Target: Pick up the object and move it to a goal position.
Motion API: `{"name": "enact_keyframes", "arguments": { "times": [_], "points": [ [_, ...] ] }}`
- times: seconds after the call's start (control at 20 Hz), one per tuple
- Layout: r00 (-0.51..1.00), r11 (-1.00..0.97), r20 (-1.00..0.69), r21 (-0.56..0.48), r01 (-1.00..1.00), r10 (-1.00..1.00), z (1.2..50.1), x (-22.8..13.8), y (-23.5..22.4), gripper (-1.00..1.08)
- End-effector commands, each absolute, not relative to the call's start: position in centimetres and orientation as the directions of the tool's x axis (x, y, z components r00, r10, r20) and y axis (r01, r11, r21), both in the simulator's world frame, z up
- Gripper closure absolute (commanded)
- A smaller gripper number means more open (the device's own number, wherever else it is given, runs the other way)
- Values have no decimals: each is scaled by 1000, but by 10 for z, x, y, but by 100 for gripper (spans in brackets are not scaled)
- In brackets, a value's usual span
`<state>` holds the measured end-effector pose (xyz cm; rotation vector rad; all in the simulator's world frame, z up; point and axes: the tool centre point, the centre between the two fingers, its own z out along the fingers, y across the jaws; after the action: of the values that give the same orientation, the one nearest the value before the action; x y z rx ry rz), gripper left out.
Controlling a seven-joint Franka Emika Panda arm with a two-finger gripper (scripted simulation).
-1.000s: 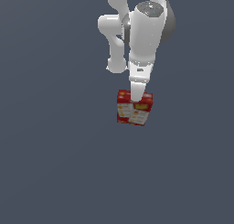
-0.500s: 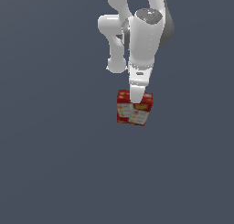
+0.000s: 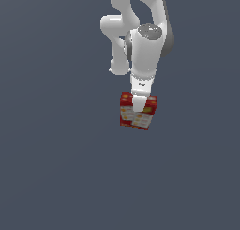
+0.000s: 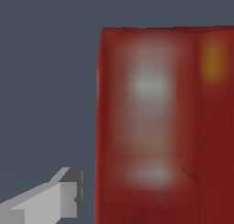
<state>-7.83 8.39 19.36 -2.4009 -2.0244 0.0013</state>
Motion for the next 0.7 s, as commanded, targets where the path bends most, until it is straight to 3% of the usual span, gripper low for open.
{"name": "enact_keyframes", "arguments": {
  "times": [0.0,0.65],
  "points": [
    [169,-169,0,0,986,986,192,-78,84,108],
    [169,-169,0,2,986,986,196,-78,84,108]
  ]
}}
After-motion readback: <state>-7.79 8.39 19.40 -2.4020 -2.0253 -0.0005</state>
